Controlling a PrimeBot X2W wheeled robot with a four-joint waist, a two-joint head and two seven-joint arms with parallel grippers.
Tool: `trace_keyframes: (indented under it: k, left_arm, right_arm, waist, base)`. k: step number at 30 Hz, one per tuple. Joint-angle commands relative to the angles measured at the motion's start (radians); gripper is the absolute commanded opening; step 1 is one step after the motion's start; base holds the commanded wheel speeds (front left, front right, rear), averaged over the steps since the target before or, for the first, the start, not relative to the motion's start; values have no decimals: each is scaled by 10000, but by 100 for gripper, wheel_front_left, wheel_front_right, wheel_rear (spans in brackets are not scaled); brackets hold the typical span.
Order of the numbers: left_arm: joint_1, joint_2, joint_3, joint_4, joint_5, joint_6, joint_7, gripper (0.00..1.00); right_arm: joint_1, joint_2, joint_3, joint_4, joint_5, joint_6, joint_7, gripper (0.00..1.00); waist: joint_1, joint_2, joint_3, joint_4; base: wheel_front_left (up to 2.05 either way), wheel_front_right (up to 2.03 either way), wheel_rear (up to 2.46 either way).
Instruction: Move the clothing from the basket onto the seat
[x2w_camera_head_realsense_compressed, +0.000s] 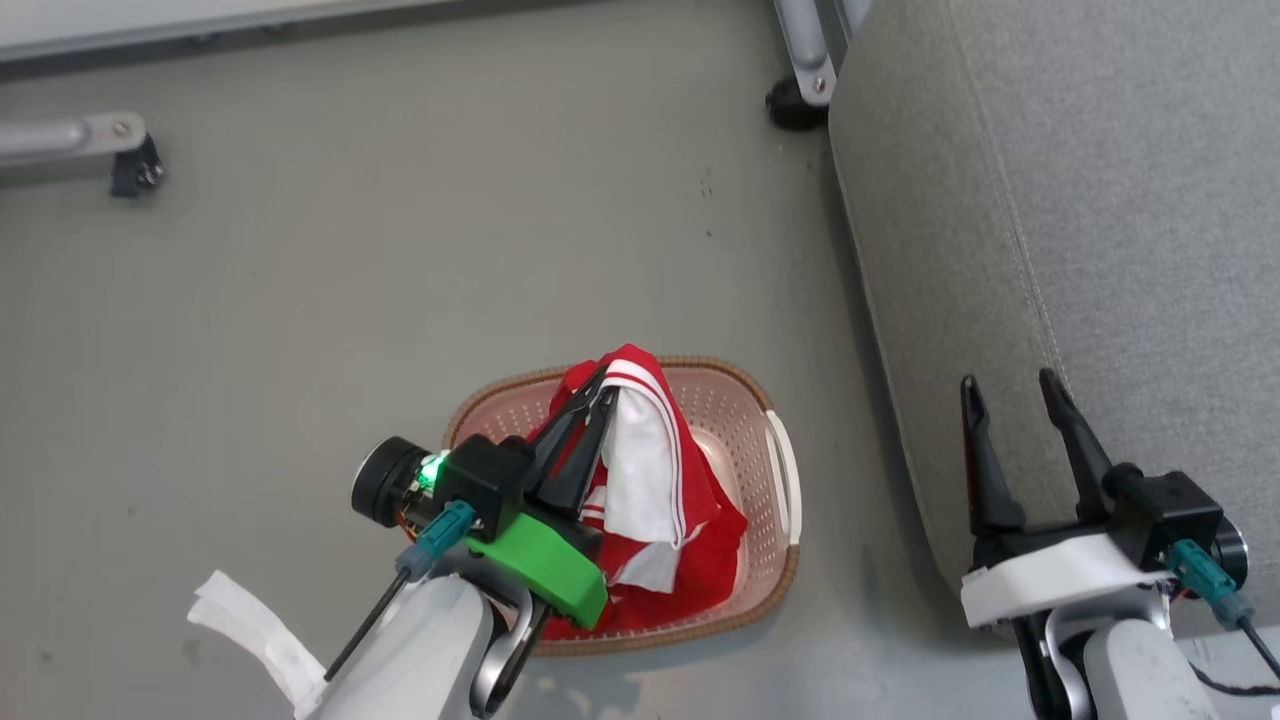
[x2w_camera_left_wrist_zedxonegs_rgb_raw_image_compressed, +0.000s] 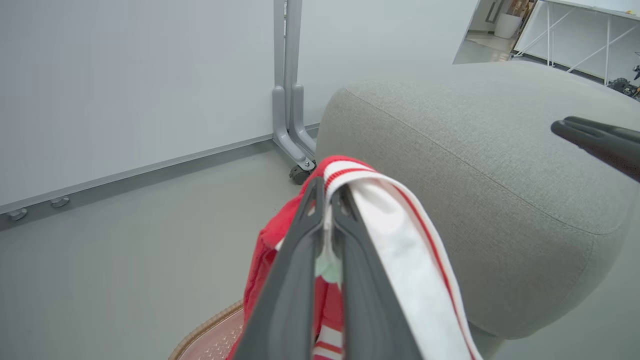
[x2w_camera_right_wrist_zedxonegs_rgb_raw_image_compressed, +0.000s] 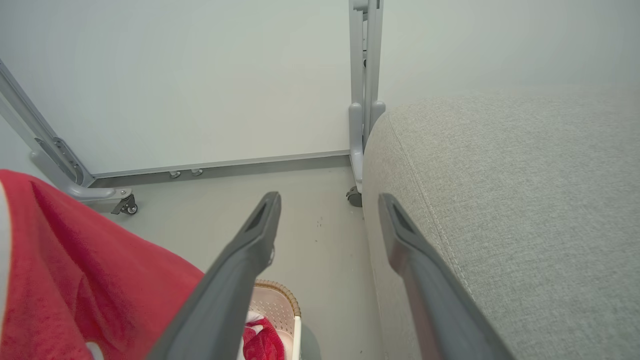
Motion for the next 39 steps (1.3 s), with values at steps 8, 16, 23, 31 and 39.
trace_keyframes:
  k: [8,16,23,31,39]
  left_arm:
    - [996,-657,1327,-1174,226,-227,-7,0]
    - [488,-743,1162,-1034,425,-263,-7,0]
    - [-86,-745,405,-1304,-122,-117,-7,0]
    - [-409,-747,-441,-2041,-557,62,-6,0]
    - [-772,-747,-1517,-2510,-917,101,-6,0]
  right_arm:
    - [1309,-36,85,85,46,1,-3,100]
    - [1701,-36,452,11,153,1,-3,100]
    - [1716,-39,1290,13,461,1,-3,100]
    - [1282,-93,2749,438,311,1,-2,100]
    - [359,-365,3460,749,154,1,-2,100]
  waist:
    - [0,-1,-2808,1235]
    - [0,-1,-3178,1474]
    - [0,-1,-3321,1556]
    - [0,-1,-3339,1609]
    - [0,-1,-3271,1628]
  base:
    - [0,0,0]
    - [0,0,0]
    - [0,0,0]
    - [0,0,0]
    - [0,0,0]
